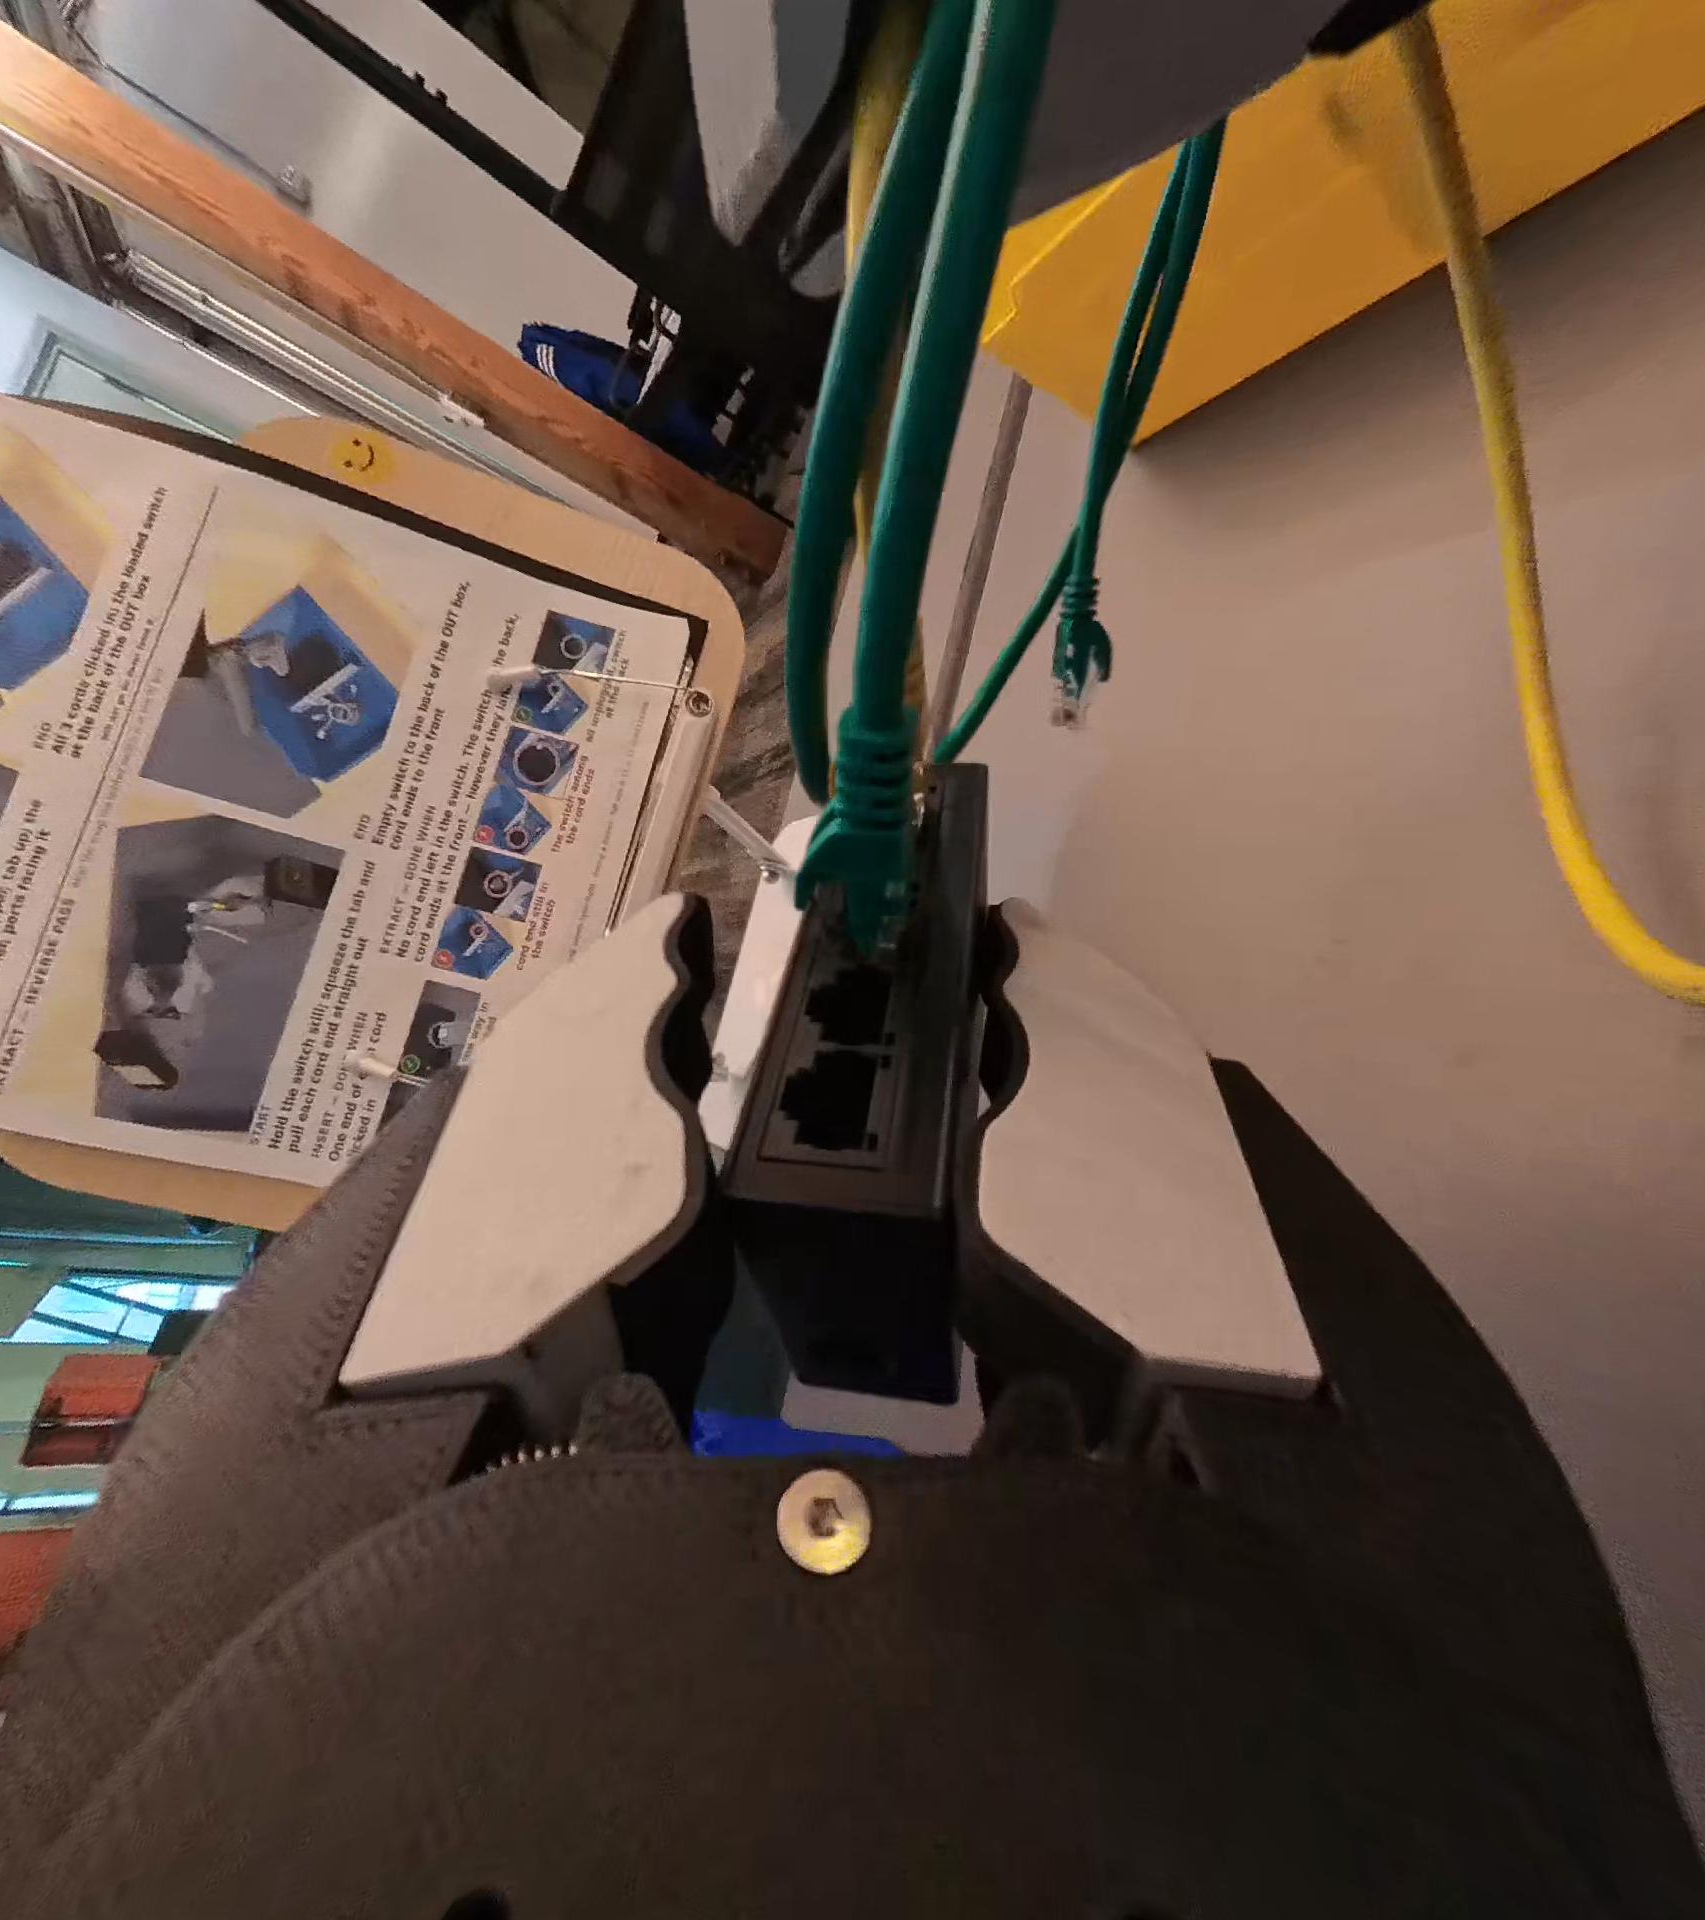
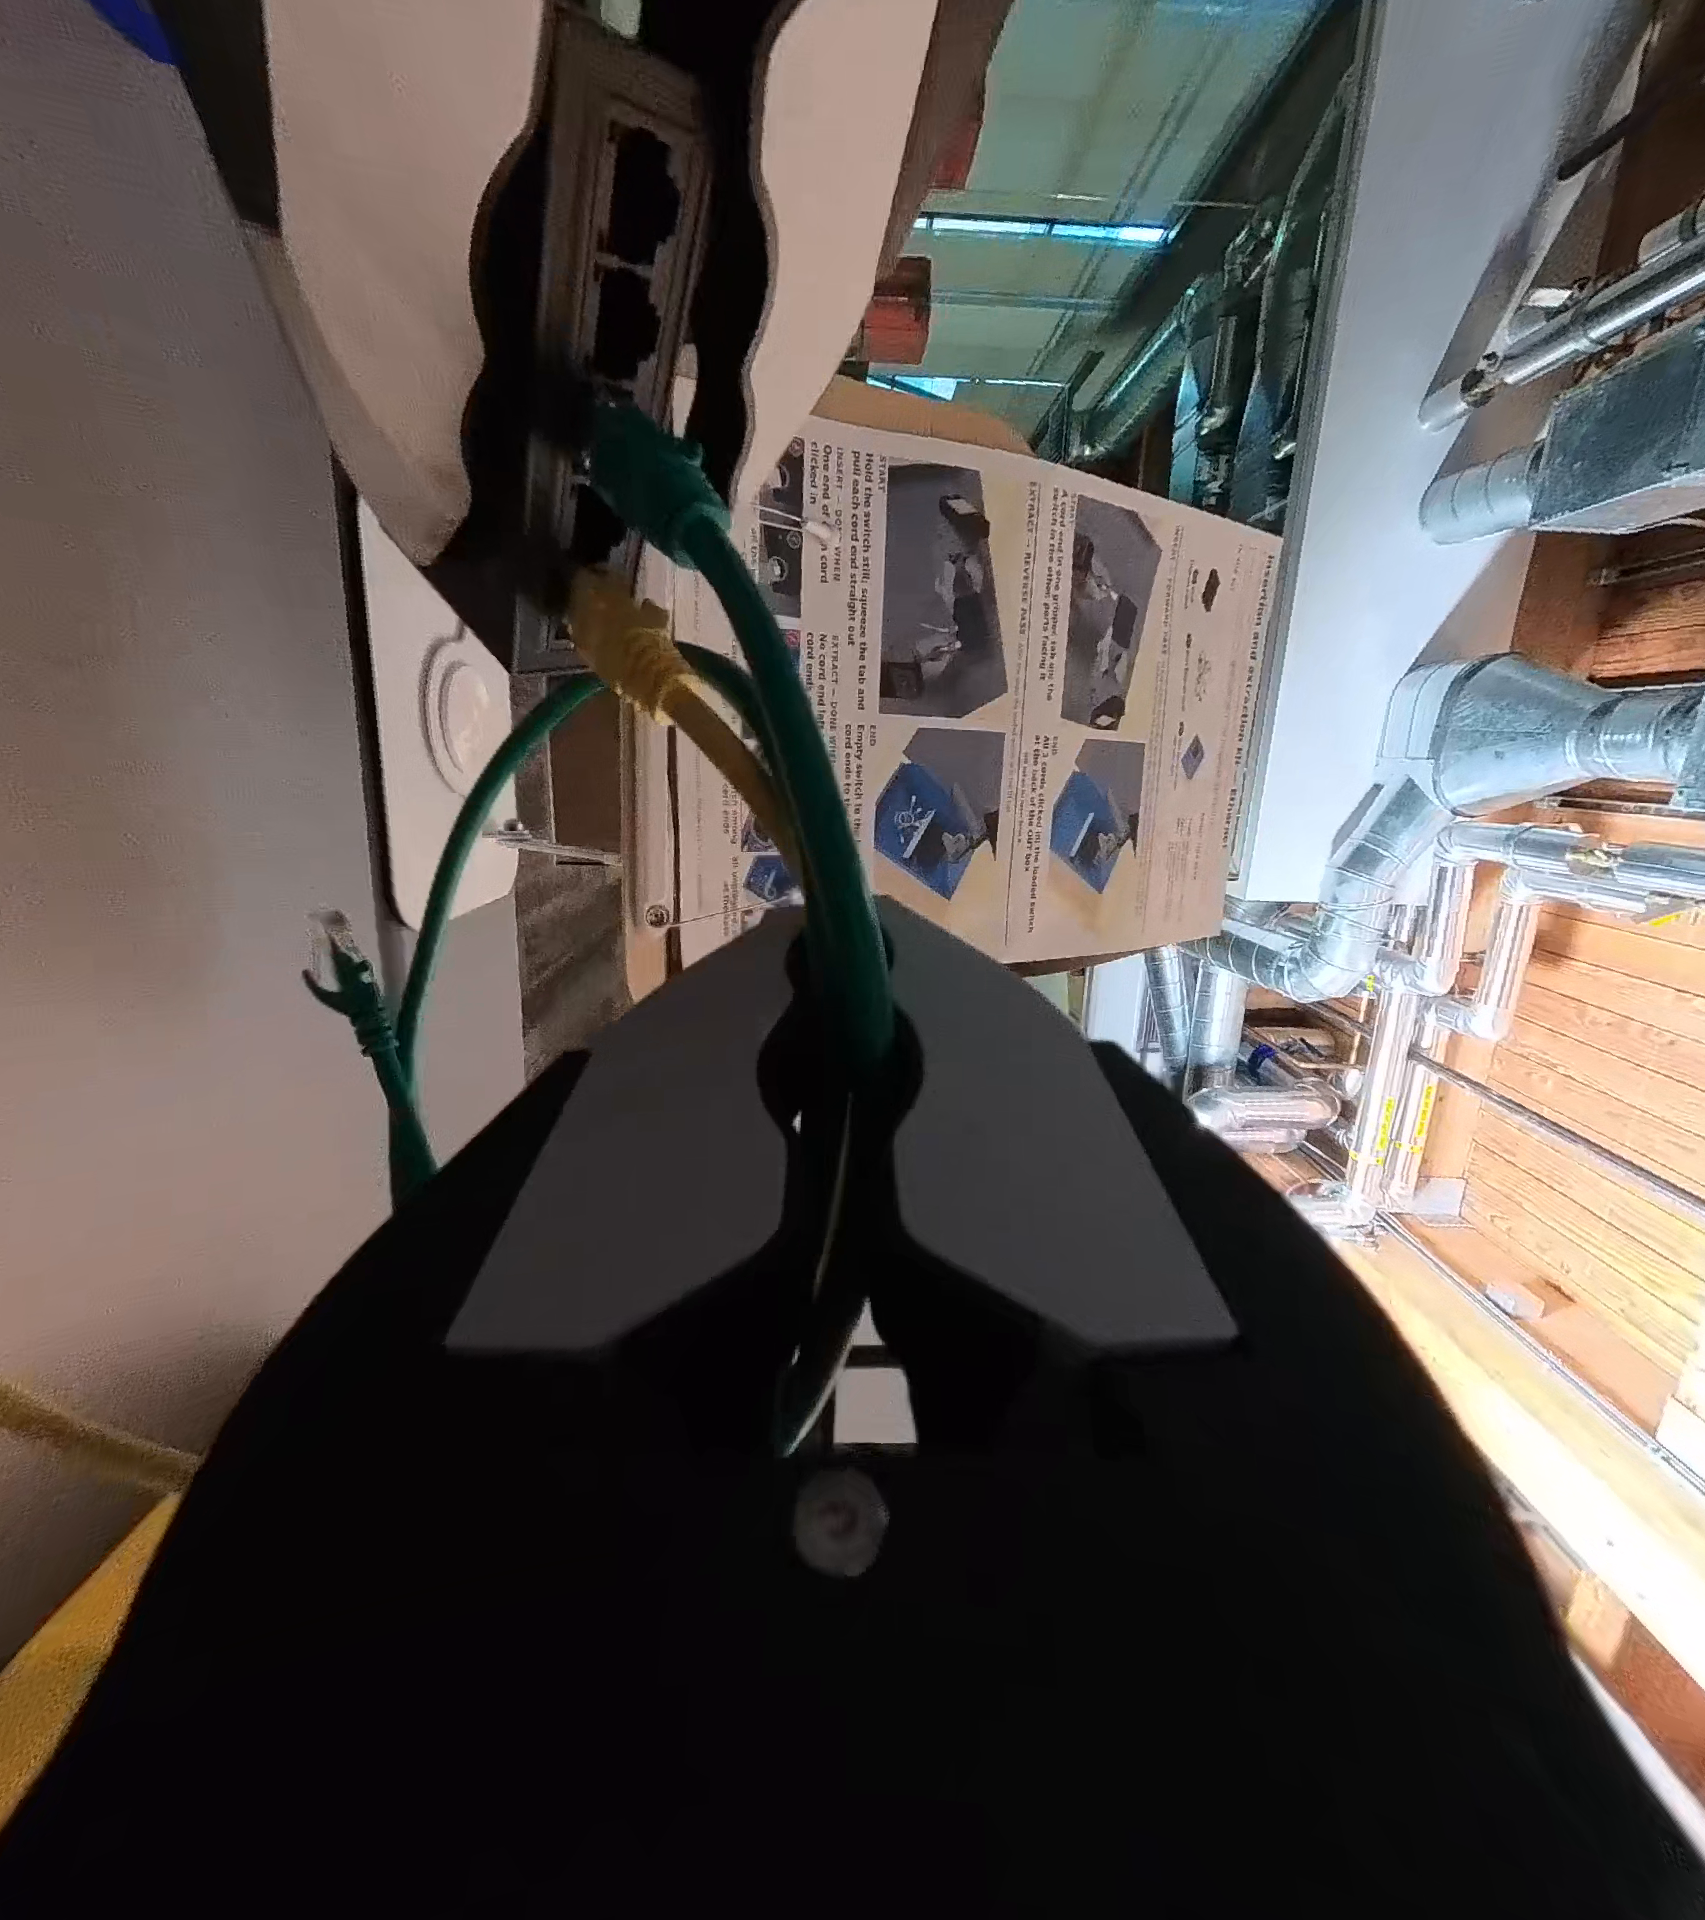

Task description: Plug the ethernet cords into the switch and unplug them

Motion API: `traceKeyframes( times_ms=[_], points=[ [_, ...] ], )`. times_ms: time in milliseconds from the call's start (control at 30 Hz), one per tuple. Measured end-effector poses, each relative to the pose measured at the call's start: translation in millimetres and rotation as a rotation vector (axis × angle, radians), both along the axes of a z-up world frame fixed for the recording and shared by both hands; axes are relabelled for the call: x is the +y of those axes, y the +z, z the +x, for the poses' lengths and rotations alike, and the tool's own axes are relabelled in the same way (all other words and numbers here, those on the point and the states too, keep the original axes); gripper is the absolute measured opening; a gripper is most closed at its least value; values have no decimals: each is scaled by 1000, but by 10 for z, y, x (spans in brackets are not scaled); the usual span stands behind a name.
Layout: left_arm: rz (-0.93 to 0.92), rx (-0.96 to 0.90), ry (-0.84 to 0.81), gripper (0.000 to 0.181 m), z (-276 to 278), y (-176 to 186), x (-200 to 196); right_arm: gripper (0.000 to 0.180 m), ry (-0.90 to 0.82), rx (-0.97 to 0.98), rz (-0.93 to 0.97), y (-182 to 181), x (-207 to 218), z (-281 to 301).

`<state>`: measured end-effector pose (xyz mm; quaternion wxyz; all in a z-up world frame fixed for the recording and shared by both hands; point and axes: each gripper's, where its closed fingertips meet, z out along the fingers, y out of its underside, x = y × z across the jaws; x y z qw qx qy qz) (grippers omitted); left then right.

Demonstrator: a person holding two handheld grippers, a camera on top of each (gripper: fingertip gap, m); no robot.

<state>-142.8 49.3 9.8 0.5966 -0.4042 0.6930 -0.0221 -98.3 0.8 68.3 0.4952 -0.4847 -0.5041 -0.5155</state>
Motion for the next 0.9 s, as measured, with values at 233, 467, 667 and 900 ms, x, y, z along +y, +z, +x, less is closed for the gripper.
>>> traceKeyframes(
  times_ms=[233,467,667,900],
  points=[
    [55,-15,16,47,-70,114,12,6,2,-8,1,20,-9,15],
    [2,23,3,38,-102,106,-48,6,-13,-27,36,127,-74,55],
    [182,-10,47,38,-96,273,-29,6,18,6,3,121,-109,91],
    [361,-30,169,37,-120,410,81,30,143,267,-206,-36,-169,-142]
  ],
)
